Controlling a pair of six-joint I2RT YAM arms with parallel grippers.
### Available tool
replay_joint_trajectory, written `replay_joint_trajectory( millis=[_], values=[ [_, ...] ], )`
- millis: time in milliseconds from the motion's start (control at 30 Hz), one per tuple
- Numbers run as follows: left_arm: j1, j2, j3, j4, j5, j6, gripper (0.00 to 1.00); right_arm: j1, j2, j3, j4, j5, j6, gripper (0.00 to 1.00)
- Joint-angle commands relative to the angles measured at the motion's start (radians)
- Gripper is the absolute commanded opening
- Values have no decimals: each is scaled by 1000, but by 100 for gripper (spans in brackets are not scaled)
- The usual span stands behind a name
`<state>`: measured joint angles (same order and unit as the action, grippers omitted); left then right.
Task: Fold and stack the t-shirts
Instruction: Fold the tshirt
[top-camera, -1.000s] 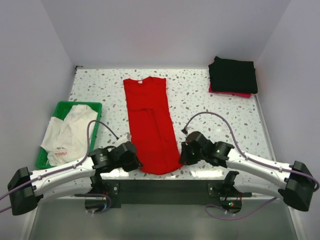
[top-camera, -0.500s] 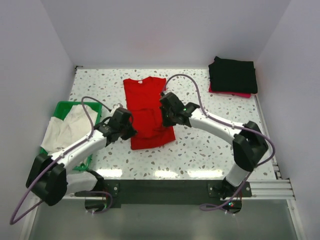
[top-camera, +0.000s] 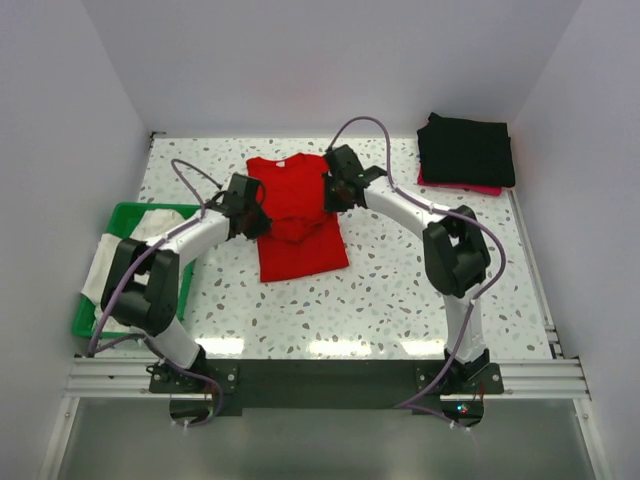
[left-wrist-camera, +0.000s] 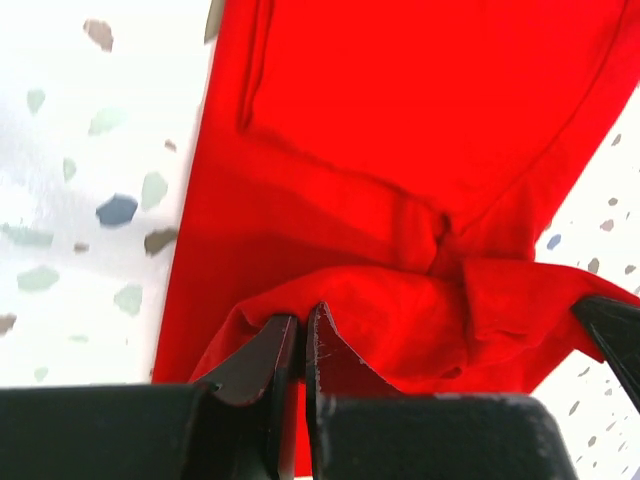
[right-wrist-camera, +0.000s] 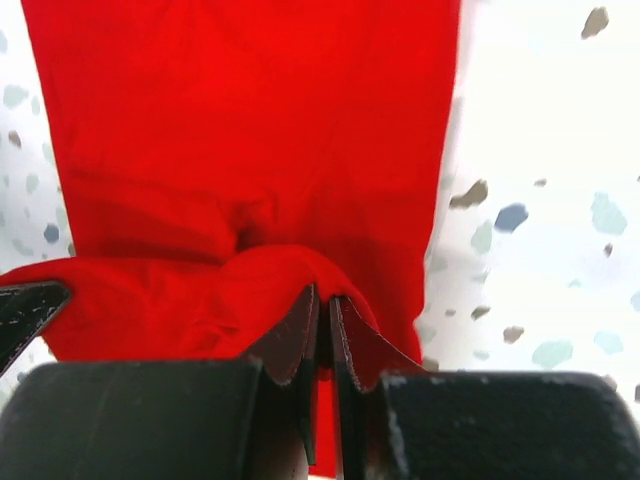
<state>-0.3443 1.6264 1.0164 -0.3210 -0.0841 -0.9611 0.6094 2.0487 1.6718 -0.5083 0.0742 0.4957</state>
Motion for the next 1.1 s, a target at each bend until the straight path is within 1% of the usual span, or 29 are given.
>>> replay_joint_trajectory(
  millis=[0,167,200,367,467,567,600,633,700,733,767,800,833,933,1000,1067],
  values=[
    [30,47,83,42,20,42,0,-36,37,86,24,-65,-19,4],
    [63,101,116,56,43,58,0,-60,70,115,40,-73,-20,4],
    [68,108,123,54,46,59,0,-71,80,123,45,-105,-20,4],
    [83,130,139,42,56,67,0,-83,120,172,39,-142,-43,5],
    [93,127,122,49,52,62,0,-86,143,198,42,-157,-52,8],
    [110,141,125,57,76,67,0,-91,175,236,22,-163,-57,12],
    [114,144,128,62,78,70,0,-94,183,249,16,-166,-57,16],
    [117,144,132,63,78,74,1,-97,189,252,14,-171,-60,18],
    [119,136,133,69,79,85,9,-102,189,253,16,-174,-63,23],
    [123,133,133,72,78,87,24,-103,191,256,14,-172,-66,30],
    [126,127,133,76,105,97,32,-105,185,258,5,-171,-68,32],
    [131,122,133,79,112,102,38,-112,182,253,1,-162,-68,38],
    [139,118,131,91,121,110,47,-115,173,247,-1,-156,-66,41],
    [143,92,123,115,159,131,54,-123,114,191,4,-134,-62,49],
    [143,72,119,112,167,137,54,-125,52,113,36,-131,-56,56],
    [143,38,84,117,170,128,54,-125,10,56,60,-125,-51,57]
  ],
)
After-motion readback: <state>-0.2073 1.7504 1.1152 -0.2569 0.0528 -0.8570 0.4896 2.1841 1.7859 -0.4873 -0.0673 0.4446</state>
